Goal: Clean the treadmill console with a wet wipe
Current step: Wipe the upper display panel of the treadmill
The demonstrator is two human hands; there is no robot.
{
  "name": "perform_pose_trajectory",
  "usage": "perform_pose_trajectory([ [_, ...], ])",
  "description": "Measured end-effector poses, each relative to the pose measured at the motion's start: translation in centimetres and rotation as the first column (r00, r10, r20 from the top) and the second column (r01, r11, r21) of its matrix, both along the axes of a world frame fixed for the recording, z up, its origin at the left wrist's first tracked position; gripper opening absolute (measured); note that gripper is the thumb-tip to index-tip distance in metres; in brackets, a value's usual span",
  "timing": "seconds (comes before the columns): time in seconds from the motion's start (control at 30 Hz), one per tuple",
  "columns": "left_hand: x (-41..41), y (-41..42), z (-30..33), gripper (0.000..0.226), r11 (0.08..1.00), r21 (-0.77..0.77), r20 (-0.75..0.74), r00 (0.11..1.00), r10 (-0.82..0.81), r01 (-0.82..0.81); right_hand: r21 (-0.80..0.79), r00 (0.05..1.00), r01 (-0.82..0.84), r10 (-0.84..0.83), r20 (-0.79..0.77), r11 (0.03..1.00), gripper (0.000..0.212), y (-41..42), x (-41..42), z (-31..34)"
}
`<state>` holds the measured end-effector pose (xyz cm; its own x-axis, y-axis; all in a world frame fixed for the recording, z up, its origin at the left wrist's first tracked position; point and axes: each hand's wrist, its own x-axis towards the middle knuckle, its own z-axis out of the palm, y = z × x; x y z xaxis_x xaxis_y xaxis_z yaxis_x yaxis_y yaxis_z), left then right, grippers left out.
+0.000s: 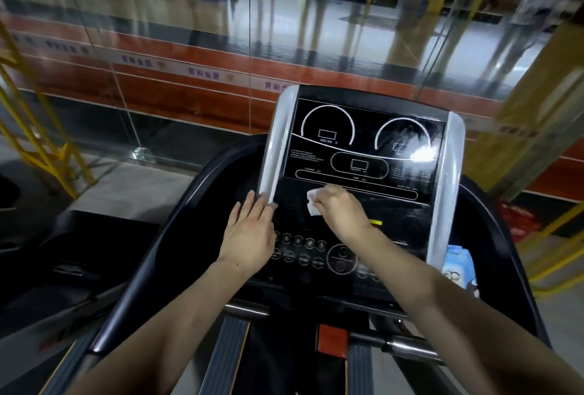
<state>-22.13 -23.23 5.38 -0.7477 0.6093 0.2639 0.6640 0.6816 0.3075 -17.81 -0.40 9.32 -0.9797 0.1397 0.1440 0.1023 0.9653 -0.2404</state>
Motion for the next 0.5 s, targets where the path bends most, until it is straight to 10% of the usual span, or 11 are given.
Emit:
perform_pose_trajectory([
  [0.5, 4.8, 11.3, 0.7, 0.046, 0.978, 0.035, -0.095, 0.975, -0.203, 0.207, -0.126, 0.875, 0.339, -0.361, -0.322, 0.932, 0.009, 15.9, 12.8, -2.4],
])
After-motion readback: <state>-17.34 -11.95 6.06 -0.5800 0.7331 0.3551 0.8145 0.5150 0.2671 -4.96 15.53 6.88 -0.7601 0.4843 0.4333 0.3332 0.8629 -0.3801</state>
